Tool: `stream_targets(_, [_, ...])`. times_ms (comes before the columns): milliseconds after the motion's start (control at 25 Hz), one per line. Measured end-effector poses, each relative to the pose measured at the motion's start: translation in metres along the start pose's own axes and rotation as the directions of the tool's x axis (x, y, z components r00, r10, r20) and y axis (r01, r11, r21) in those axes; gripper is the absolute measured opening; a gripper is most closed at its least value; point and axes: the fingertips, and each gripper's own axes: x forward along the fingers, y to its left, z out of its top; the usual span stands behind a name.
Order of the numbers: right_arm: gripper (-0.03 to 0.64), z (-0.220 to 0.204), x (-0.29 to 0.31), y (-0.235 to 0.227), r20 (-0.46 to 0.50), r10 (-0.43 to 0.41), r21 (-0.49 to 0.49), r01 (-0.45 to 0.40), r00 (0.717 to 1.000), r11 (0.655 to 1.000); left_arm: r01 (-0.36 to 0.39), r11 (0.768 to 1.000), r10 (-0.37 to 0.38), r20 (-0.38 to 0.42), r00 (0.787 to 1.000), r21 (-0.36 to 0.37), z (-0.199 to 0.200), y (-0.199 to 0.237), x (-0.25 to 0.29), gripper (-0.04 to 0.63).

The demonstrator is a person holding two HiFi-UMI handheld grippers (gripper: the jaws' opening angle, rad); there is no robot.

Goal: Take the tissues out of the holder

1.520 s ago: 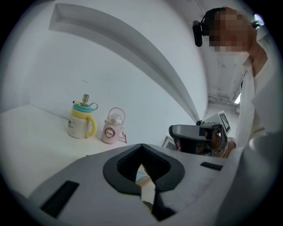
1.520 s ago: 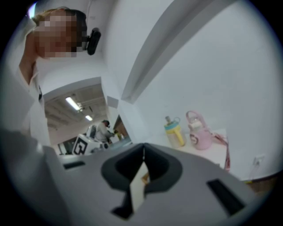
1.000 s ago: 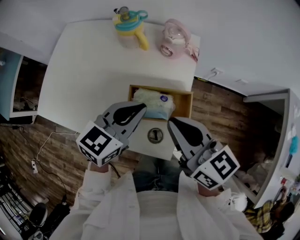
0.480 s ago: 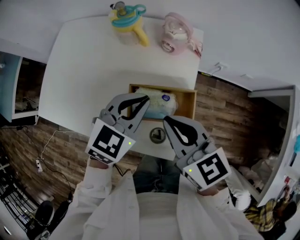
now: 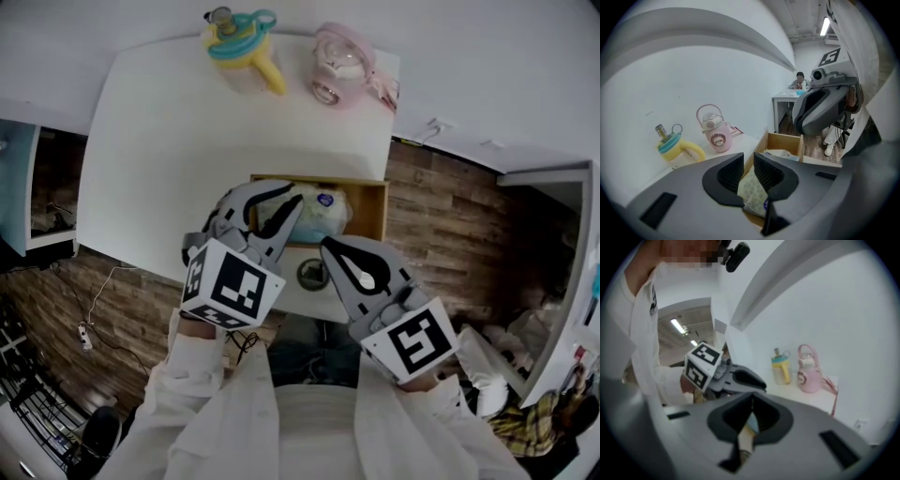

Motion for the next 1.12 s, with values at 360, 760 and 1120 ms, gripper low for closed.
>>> stream_targets(360, [0.012,0.000,-0.006,-0.008,0.017,-0.005,0.018,0.005,1.000,1.000,0.115,0.990,-0.104,-0.129,0.986,0.083,-0.017,-0.018,0.016,0.106])
stream_targets(760, [0.012,-0.003,-0.005,-0.010,0.012,0.003,0.039,-0.003,1.000,0.999,0.154,0.985,-0.127,-0.275,0.953,0.080,-0.035,-0.015,0.025,0.120])
stream_targets(1120, [0.012,-0.004,-0.007,-0.015,0.026,0.000,0.067,-0.002,1.000,0.998,0.199,0.968,-0.144,-0.314,0.939,0.151,-0.043,-0.020,0.031,0.096])
